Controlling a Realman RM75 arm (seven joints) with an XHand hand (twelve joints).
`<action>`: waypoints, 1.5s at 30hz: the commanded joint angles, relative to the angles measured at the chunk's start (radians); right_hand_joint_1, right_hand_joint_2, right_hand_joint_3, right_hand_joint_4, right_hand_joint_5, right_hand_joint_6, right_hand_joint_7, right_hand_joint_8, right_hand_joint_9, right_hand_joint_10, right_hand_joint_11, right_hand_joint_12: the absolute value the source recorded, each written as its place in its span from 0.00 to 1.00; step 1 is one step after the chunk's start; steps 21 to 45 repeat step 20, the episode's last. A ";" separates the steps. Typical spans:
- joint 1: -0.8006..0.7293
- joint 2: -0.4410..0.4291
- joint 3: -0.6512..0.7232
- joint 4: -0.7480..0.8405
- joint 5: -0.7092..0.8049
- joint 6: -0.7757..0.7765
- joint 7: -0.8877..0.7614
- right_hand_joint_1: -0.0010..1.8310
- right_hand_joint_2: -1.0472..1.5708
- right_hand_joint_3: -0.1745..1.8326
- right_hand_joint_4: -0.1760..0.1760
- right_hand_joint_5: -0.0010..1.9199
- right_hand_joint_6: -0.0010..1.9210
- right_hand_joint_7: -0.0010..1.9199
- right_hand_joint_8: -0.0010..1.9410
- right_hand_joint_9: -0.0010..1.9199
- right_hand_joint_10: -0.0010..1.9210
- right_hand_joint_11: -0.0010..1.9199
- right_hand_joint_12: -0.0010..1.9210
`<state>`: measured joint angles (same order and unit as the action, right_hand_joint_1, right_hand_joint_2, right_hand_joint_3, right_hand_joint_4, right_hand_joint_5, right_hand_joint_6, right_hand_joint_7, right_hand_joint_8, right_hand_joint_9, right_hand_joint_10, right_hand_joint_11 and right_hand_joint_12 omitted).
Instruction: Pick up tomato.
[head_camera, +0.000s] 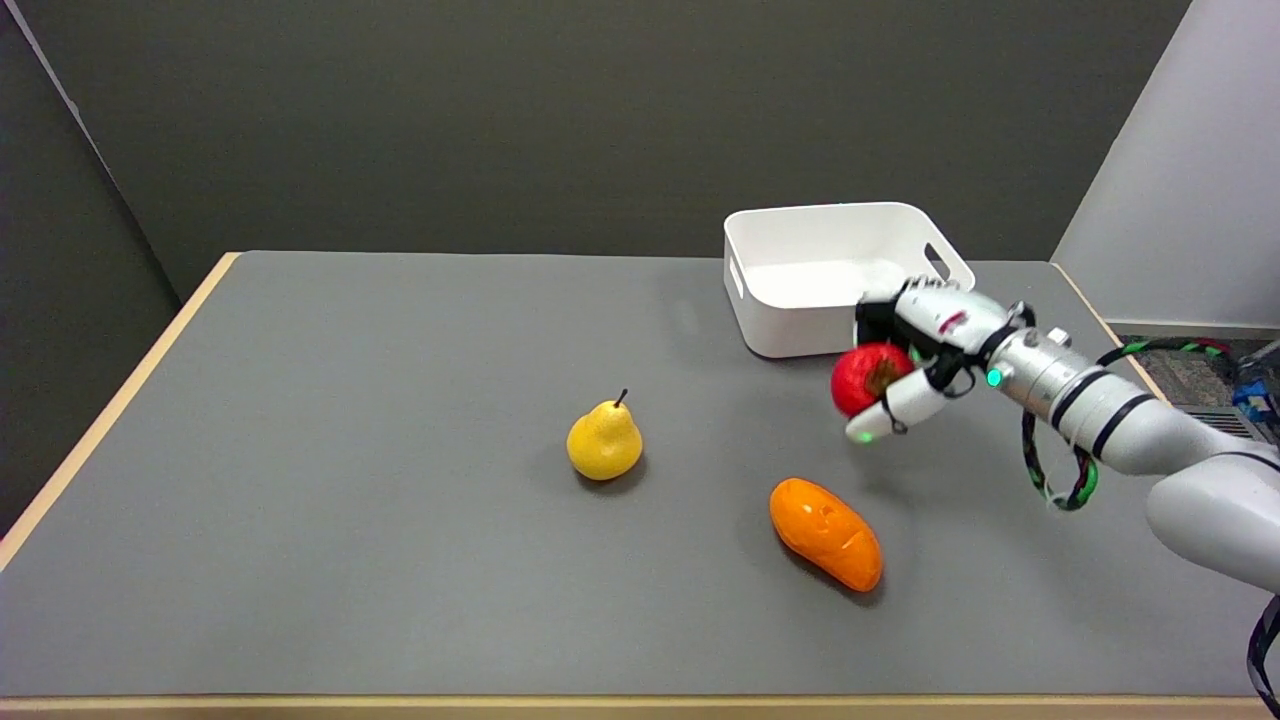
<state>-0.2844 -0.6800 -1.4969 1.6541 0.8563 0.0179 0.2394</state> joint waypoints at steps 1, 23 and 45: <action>-0.002 -0.004 0.207 0.129 -0.014 0.316 -0.025 0.73 0.81 0.24 0.11 0.31 0.81 0.43 0.67 0.41 0.77 0.44 0.95; 0.551 -0.006 -0.191 -0.314 -0.005 0.300 -0.025 0.73 0.80 0.26 0.09 0.33 0.81 0.46 0.67 0.39 0.74 0.44 0.94; 0.551 -0.006 -0.191 -0.314 -0.005 0.300 -0.025 0.73 0.80 0.26 0.09 0.33 0.81 0.46 0.67 0.39 0.74 0.44 0.94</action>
